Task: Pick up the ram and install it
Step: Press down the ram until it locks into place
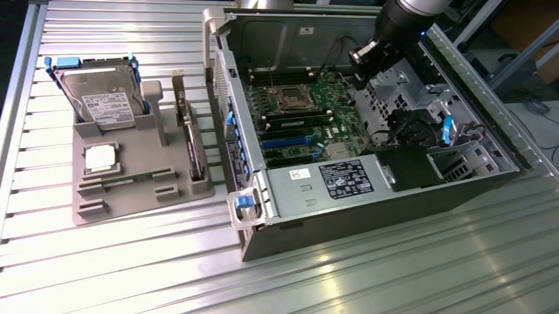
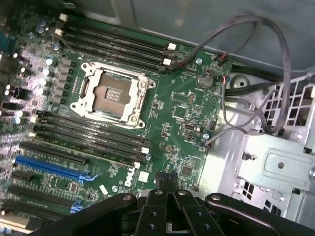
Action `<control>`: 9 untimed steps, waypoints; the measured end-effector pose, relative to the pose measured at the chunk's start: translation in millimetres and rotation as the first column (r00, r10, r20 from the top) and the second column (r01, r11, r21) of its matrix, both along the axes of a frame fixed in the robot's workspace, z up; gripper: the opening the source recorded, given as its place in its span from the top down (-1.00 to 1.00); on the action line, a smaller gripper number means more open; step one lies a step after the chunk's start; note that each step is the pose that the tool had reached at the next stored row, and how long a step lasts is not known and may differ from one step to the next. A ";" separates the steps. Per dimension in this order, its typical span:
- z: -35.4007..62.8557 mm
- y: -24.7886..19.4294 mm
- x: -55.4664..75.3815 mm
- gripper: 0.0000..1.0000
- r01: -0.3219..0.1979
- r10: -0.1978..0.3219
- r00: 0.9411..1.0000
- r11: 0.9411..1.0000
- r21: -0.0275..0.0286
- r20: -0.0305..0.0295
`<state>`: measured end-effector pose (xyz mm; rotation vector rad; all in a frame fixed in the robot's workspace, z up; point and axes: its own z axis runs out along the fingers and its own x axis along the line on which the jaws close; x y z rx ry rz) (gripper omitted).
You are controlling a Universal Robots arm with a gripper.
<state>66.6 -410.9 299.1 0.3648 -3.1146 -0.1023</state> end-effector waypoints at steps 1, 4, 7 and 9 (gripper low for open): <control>-0.4 0.0 0.0 0.79 0.036 -0.036 0.999 0.999 0.000 0.000; -1.0 0.0 0.0 0.79 0.123 -0.123 0.992 0.992 0.000 0.000; -1.1 0.0 0.0 0.79 0.183 -0.183 0.983 0.983 0.000 0.000; -1.0 0.0 0.0 0.79 0.184 -0.184 0.983 0.983 0.000 0.000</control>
